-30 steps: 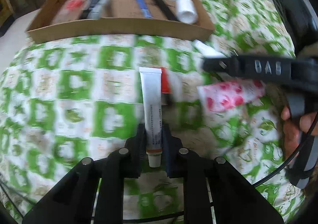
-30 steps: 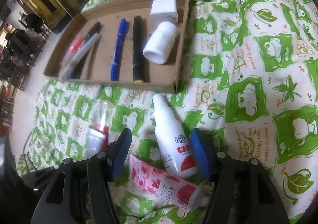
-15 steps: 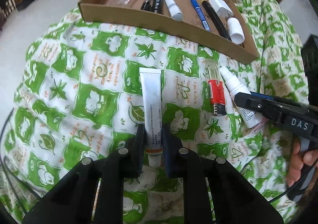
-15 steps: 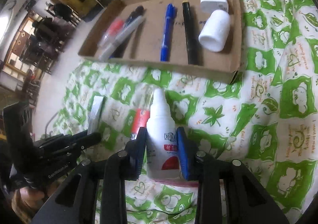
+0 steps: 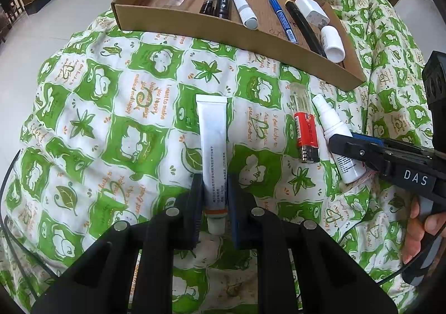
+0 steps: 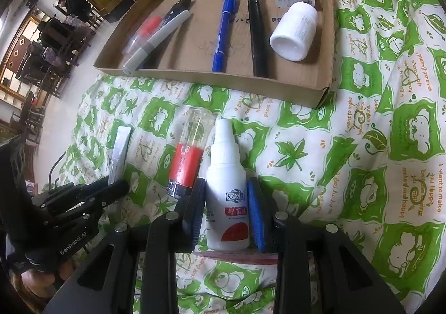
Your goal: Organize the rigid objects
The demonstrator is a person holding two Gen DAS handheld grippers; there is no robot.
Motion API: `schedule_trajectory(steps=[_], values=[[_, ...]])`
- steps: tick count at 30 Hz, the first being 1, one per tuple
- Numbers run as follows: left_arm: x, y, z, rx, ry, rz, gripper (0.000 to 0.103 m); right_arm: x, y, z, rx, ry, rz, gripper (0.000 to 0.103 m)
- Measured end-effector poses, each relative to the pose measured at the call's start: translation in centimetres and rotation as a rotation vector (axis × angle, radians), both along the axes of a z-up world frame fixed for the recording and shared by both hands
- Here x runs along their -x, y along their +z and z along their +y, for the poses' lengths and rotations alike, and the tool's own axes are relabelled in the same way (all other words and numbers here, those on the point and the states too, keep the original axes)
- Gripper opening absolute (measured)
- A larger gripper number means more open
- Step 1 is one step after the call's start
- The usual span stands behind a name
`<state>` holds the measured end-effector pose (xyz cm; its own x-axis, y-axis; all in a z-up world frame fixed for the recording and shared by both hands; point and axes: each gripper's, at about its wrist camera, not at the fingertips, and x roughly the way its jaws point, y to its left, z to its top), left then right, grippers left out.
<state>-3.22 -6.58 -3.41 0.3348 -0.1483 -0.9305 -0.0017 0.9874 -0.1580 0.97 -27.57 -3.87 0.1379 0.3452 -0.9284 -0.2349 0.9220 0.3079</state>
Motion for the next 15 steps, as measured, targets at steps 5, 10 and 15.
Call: schedule_trajectory(steps=[5, 10, 15], values=[[-0.07, -0.10, 0.01, 0.000, -0.001, 0.002, 0.014, 0.01, -0.18, 0.28, 0.012, 0.004, -0.002, 0.027], [-0.11, -0.19, 0.18, 0.005, 0.002, 0.005, 0.015, 0.12, -0.26, 0.56, 0.013, 0.000, -0.005, 0.027], [-0.67, -0.21, 0.84, 0.023, 0.018, -0.007, 0.015, -0.01, 0.04, 0.03, -0.003, -0.031, -0.019, 0.027]])
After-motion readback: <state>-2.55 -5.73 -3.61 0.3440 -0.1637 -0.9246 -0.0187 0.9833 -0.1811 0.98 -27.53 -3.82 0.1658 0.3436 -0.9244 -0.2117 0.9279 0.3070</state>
